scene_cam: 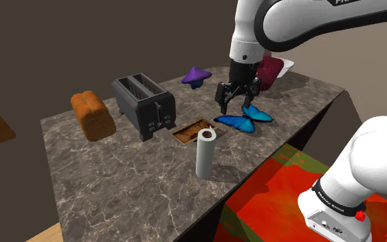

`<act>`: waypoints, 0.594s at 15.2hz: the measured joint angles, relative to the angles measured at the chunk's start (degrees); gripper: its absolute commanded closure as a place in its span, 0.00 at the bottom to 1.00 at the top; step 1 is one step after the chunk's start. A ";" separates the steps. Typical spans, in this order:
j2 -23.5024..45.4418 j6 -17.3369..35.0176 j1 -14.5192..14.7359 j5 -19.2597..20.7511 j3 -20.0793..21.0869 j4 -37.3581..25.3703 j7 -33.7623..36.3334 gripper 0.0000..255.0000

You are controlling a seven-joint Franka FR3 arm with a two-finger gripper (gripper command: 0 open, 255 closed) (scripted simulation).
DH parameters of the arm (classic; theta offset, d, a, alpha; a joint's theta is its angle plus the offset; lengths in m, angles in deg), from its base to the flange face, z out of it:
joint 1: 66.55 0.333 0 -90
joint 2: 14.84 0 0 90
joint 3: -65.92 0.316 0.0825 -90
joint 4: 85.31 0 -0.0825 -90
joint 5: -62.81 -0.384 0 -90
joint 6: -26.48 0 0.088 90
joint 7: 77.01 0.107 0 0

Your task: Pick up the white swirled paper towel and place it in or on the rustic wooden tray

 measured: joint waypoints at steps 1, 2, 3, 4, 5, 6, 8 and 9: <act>1.36 1.51 0.38 -0.57 1.27 -0.16 1.52 0.00; 2.33 2.59 0.67 -0.98 2.26 -0.36 2.81 0.00; 3.62 3.73 0.92 -1.32 3.33 -0.81 4.19 0.00; 5.74 5.23 1.02 -1.45 4.50 -1.75 5.64 0.00; 6.79 6.37 1.26 -1.70 5.44 -1.95 6.92 0.00; 8.88 8.06 1.23 -1.61 6.41 -2.62 8.12 0.00; 12.29 10.23 1.50 -1.42 8.45 -4.40 11.02 0.00; 13.07 11.07 1.60 -1.40 8.96 -4.47 11.73 0.00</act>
